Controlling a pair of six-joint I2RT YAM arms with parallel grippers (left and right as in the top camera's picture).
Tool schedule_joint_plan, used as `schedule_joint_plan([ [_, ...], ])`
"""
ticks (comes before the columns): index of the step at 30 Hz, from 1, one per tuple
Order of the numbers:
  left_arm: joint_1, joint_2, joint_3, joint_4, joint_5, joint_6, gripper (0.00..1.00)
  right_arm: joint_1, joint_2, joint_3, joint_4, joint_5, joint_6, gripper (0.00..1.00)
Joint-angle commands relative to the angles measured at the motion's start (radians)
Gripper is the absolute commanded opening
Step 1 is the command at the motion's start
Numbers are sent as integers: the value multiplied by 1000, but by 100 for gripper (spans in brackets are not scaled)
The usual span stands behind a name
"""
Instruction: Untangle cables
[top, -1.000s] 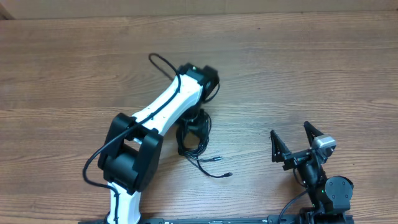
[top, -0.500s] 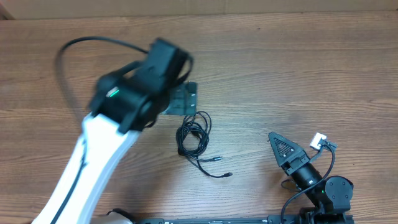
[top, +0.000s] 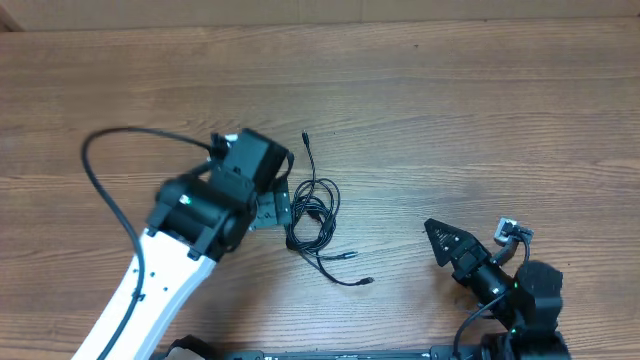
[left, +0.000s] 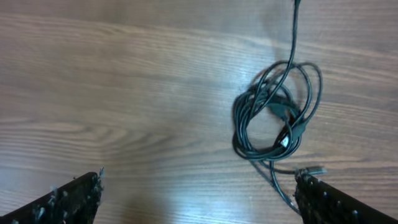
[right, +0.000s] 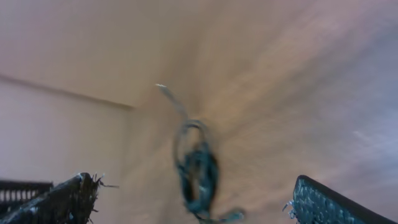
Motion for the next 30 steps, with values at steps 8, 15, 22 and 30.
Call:
schedule_joint_plan([
  [8, 3, 138, -270, 384, 150, 138, 70, 4, 341, 272, -111, -198, -93, 100],
  [15, 3, 273, -270, 608, 196, 409, 73, 4, 412, 271, -60, -338, -89, 100],
  [22, 3, 408, -270, 737, 196, 460, 75, 4, 415, 271, -66, -383, -89, 100],
  [30, 4, 508, -270, 773, 196, 459, 41, 4, 415, 271, -66, -380, -89, 100],
])
